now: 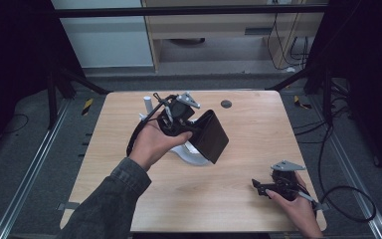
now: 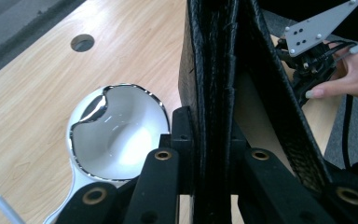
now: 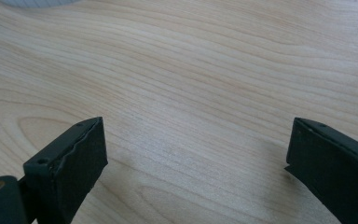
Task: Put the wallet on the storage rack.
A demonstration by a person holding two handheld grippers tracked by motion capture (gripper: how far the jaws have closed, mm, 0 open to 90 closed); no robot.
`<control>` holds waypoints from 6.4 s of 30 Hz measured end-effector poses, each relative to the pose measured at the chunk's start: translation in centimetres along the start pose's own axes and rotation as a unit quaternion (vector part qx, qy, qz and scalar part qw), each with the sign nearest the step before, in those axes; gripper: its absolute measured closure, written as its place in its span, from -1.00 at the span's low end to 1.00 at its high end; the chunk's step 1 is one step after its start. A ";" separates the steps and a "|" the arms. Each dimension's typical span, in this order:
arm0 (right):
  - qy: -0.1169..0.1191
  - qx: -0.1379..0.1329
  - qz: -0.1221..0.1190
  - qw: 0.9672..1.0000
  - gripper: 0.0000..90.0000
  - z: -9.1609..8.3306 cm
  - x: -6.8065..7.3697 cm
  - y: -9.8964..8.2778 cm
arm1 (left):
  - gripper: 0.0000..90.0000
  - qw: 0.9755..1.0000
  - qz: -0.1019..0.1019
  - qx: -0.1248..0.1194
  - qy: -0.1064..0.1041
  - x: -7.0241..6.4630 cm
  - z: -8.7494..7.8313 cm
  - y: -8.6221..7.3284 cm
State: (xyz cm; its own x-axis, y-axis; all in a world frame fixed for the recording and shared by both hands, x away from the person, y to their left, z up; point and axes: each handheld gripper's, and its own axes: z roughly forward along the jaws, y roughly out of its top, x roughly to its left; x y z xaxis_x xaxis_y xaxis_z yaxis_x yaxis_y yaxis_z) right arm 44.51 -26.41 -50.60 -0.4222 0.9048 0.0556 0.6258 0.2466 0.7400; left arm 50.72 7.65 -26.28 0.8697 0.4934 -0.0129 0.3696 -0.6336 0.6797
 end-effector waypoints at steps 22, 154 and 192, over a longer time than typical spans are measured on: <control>-0.005 0.009 -0.006 1.000 -0.94 0.5 -0.1 -0.2 | 0.79 0.999 -0.029 -0.011 0.037 2.6 -0.4 -0.3; -0.010 0.011 -0.030 0.999 -0.96 0.5 0.3 -0.5 | 0.23 0.986 -0.078 -0.066 0.129 6.2 2.4 -1.2; -0.010 0.011 -0.030 0.999 -0.96 0.5 0.4 -0.5 | -0.88 0.989 0.015 -0.129 0.076 -0.7 1.0 -3.7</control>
State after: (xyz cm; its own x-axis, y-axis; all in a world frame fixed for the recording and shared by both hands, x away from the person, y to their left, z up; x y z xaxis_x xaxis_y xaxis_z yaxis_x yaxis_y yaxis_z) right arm 44.38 -26.02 -51.31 -0.4469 0.8946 -0.0023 0.6141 0.3087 0.7263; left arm 49.07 9.10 -29.53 0.8124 0.5730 0.1081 0.2308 -0.4862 0.8428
